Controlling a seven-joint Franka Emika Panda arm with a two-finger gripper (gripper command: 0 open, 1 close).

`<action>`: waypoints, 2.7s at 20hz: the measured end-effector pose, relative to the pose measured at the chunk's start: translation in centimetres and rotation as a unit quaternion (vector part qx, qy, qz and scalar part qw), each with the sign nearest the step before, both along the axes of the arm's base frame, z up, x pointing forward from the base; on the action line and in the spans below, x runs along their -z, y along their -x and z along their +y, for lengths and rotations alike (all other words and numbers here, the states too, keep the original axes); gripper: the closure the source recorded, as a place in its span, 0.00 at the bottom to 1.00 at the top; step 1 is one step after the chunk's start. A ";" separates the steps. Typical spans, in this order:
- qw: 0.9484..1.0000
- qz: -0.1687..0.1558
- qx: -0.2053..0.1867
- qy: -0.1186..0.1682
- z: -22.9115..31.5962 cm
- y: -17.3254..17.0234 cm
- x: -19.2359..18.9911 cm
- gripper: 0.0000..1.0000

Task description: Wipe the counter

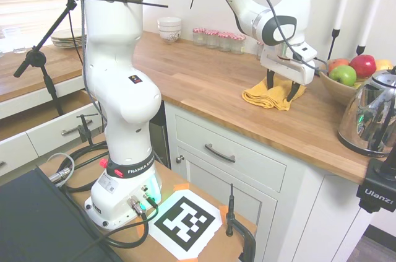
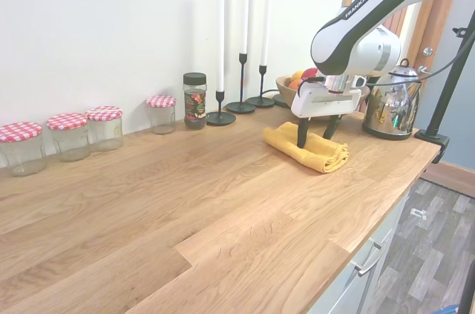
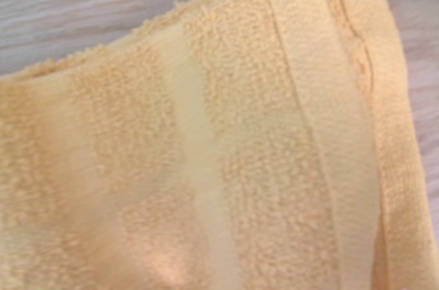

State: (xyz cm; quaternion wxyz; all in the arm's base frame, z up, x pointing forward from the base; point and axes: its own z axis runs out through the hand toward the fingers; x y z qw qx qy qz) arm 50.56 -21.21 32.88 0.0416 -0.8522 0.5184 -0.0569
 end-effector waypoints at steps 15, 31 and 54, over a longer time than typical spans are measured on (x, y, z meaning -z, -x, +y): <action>1.000 -0.002 0.006 -0.004 -0.3 0.1 0.0 1.00; 1.000 -0.002 -0.009 0.001 0.8 -0.4 -0.1 1.00; 0.981 0.000 -0.179 0.080 34.8 -0.2 0.1 1.00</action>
